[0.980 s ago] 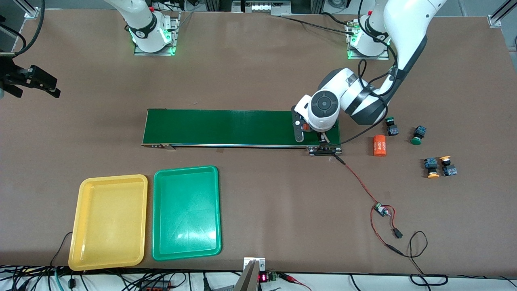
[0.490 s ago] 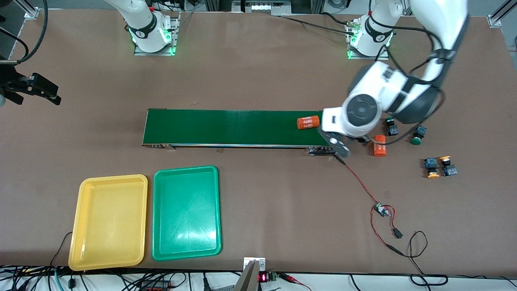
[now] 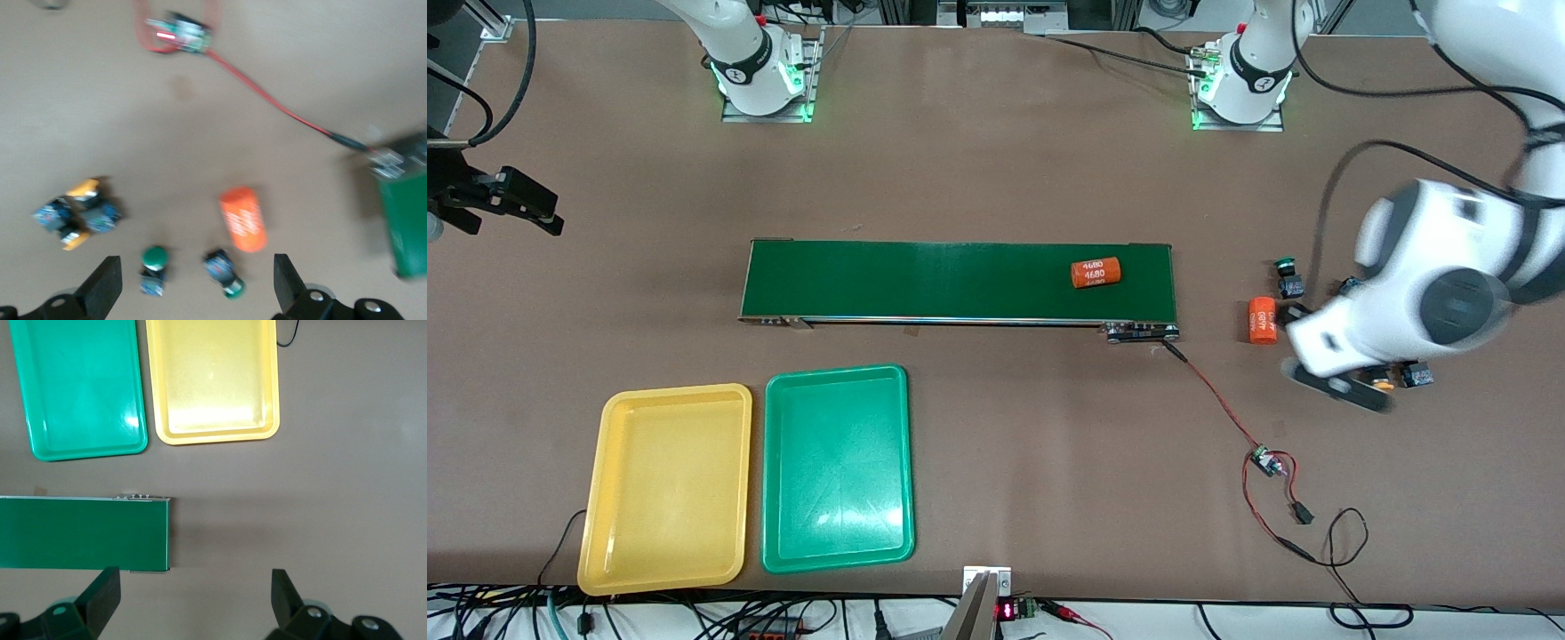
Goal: Sort buttons by color to trays
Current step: 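Grasp a yellow-cap button from the pile with the left gripper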
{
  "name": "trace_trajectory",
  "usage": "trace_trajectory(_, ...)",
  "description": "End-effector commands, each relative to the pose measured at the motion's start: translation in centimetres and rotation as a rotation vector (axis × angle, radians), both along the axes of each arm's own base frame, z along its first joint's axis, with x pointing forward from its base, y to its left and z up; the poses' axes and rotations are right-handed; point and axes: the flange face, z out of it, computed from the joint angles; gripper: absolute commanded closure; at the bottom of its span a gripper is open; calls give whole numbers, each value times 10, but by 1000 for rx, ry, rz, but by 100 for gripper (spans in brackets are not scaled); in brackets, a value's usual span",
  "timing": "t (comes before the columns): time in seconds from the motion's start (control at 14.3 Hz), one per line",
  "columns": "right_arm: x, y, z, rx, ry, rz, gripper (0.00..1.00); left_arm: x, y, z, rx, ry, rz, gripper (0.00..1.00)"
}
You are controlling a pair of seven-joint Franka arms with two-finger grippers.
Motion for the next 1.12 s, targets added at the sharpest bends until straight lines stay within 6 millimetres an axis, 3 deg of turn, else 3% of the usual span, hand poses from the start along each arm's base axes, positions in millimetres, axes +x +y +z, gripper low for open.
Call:
trace_trajectory(0.0,2,-5,-1,-17,-14,-14,0,23,58,-26,-15,6,103,0)
trace_trajectory(0.14,1,-13,-3,-19,-10,-28,0,20,107,-60,-23,25,182,0)
trace_trajectory(0.35,8,-21,-8,-23,-27,-41,0,12,164,-103,-15,9,258,0)
trace_trajectory(0.63,11,-25,-10,-26,-34,-47,0,-15,178,-169,14,-46,223,6)
trace_trajectory(0.7,10,-25,-9,-26,-34,-47,0,-23,188,-180,3,-75,235,6)
trace_trajectory(0.91,9,-28,4,-64,-72,-40,0,-36,192,-203,-24,-126,239,6)
trace_trajectory(0.98,8,-26,5,-75,-68,-34,0,-37,192,-205,-26,-123,240,19)
trace_trajectory(1.05,7,-32,4,-74,-61,-47,0,-41,191,-209,-27,-108,238,40)
